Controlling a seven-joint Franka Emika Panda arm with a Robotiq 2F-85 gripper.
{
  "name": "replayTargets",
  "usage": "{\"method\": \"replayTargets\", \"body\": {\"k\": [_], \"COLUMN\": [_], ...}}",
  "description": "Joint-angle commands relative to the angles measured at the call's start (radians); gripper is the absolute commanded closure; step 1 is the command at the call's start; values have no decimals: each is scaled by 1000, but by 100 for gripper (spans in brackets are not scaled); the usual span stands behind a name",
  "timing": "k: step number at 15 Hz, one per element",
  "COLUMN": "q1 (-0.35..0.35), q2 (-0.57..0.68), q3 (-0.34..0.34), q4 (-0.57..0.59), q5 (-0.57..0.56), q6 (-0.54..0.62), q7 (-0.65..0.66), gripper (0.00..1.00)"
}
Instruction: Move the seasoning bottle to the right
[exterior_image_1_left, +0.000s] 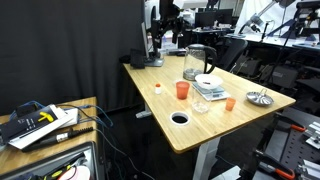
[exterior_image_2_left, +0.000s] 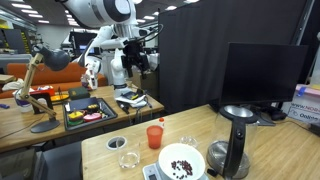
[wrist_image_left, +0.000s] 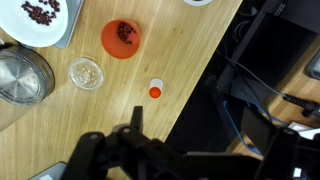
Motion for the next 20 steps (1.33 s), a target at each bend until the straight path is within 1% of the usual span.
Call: {"method": "replayTargets", "body": {"k": [1, 8, 9, 11, 13, 15, 17, 19, 20], "q1": [17, 18, 21, 20, 23, 25, 31, 48, 41], "q2": [-9, -16, 2, 39, 97, 168, 253, 334, 378], "q3": [-16, -16, -23, -31, -38, -34, -31, -43, -34], "q4": [0, -5, 8, 26, 57, 104, 172, 247, 290], "q5": [4, 4, -32, -57, -69, -36, -16, -22, 11], "q6": [-4, -4, -7, 8, 7, -10, -40, -64, -82], "q7": [-3, -3, 24, 21, 7, -40, -81, -84, -109], "gripper": [0, 0, 0, 0, 0, 0, 0, 0, 0]}}
